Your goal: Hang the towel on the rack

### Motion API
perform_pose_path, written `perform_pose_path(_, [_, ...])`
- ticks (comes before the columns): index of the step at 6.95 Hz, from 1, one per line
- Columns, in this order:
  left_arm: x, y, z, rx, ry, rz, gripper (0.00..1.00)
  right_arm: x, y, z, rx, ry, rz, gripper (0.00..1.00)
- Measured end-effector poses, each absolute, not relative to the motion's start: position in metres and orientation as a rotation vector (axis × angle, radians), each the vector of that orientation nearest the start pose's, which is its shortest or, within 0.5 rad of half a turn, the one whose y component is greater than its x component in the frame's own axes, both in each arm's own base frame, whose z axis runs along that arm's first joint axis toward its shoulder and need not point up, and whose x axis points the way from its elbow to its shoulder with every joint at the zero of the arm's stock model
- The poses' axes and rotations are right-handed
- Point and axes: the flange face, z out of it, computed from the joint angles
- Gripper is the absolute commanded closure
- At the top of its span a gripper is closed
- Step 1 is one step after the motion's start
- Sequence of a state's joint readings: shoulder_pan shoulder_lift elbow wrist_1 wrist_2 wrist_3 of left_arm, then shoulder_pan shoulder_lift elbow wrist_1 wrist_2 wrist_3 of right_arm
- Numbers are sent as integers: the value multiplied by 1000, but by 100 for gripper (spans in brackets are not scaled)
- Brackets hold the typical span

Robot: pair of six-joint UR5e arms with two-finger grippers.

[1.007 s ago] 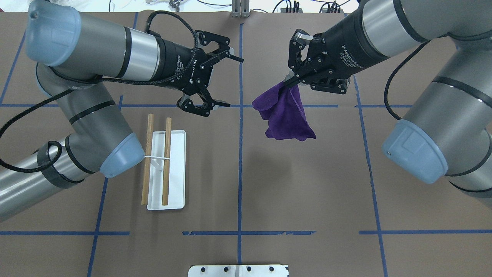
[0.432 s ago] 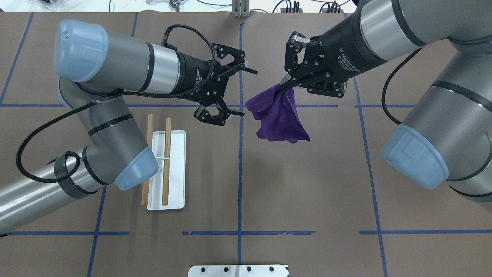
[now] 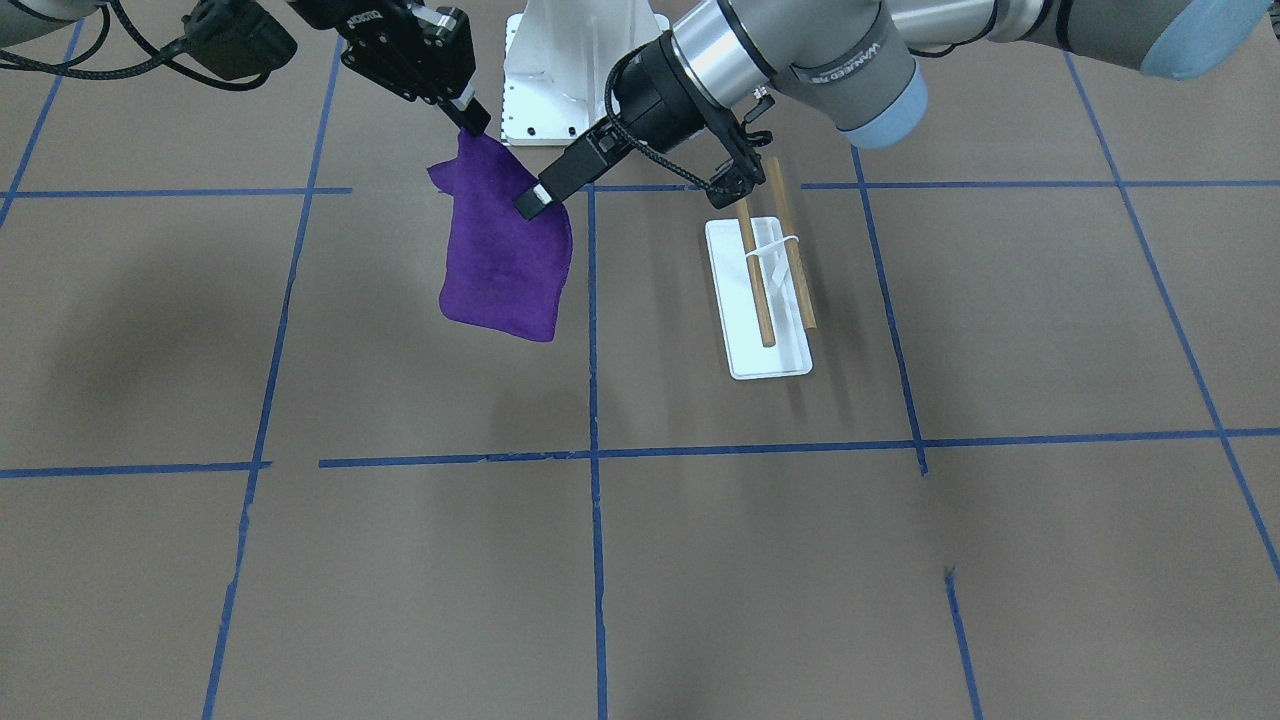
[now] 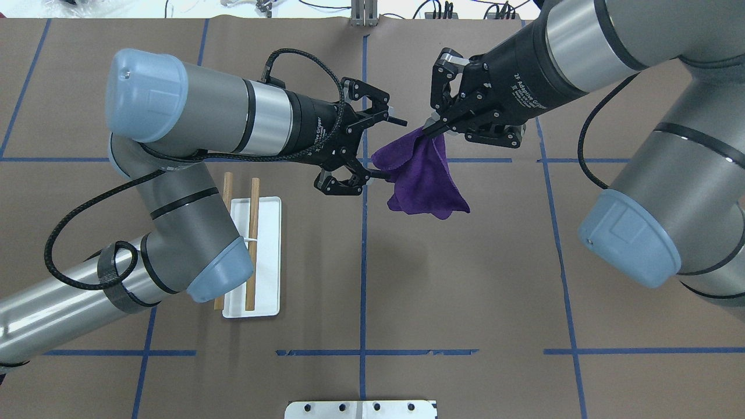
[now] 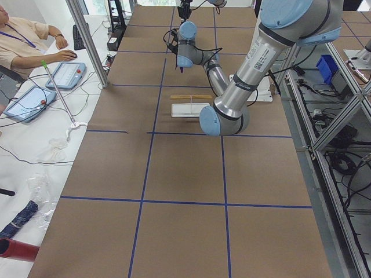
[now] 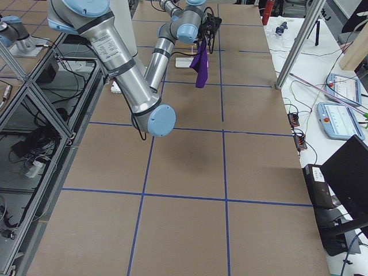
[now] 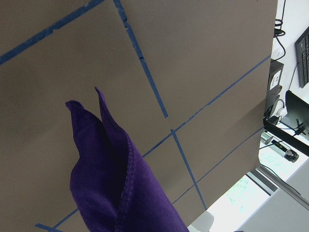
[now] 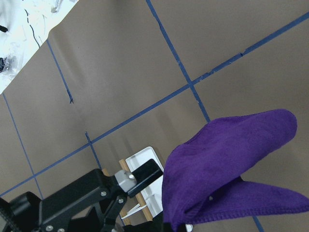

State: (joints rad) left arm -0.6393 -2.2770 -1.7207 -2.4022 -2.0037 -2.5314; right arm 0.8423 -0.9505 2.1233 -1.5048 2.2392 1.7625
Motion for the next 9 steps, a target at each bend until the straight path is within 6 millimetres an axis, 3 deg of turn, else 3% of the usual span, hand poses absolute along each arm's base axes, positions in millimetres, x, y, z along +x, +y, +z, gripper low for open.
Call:
perform_pose_path(1, [436,-438,80,-604,1639,-832,75,-282,-423,77,-168,-1318,465,100])
perform_pose_path(2, [436,-438,80,-604,1639,-832,100,-281,-422,77,-168,-1320,462,100])
perform_pose_path(5, [433,-436,79,-599,1645,-825,100,-282,-421,81,-172,-1314,463,100])
perform_pose_path(6, [431,-435,77,-594,1653,-819,100,-283,-422,84,-175,-1310,465,12])
perform_pose_path(7, [427,-432,74,-591,1664,-810,100,-285,-422,86,-177,-1304,464,0])
perform_pose_path(9, [413,-424,73,-534,1692,-751,100,-287,-423,99,-181,-1284,469,0])
